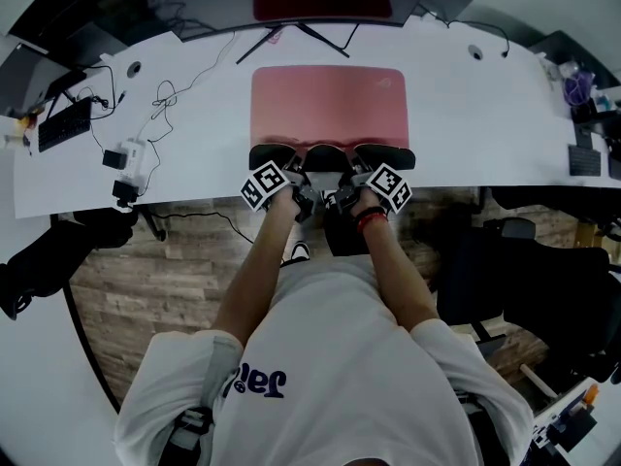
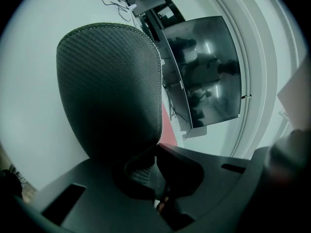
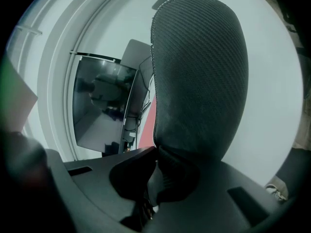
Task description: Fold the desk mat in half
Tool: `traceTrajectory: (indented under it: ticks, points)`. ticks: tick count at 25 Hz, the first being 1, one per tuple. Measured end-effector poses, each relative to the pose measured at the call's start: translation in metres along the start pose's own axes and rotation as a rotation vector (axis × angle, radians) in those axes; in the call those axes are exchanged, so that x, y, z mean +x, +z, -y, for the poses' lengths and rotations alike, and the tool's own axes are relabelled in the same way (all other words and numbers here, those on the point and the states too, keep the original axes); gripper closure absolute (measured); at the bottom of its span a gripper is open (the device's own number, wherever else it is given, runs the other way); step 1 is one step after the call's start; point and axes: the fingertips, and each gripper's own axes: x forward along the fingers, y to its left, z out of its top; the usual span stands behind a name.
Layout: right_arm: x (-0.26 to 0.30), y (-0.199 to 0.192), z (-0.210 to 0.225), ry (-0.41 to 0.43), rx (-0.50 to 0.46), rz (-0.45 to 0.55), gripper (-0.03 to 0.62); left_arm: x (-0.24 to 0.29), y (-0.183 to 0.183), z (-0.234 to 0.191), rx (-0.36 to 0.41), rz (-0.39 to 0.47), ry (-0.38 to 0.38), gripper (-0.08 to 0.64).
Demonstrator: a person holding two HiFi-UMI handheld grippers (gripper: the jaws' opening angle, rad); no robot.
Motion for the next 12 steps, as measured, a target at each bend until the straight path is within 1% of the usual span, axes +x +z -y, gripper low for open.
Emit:
traceTrajectory:
  ticks: [12]
  points:
    - [0.016,0.011,-0.006,0.004,0.005,-0.008,0.563,0.013,0.012,0.006,-0.005,0.013,0.001,0.528]
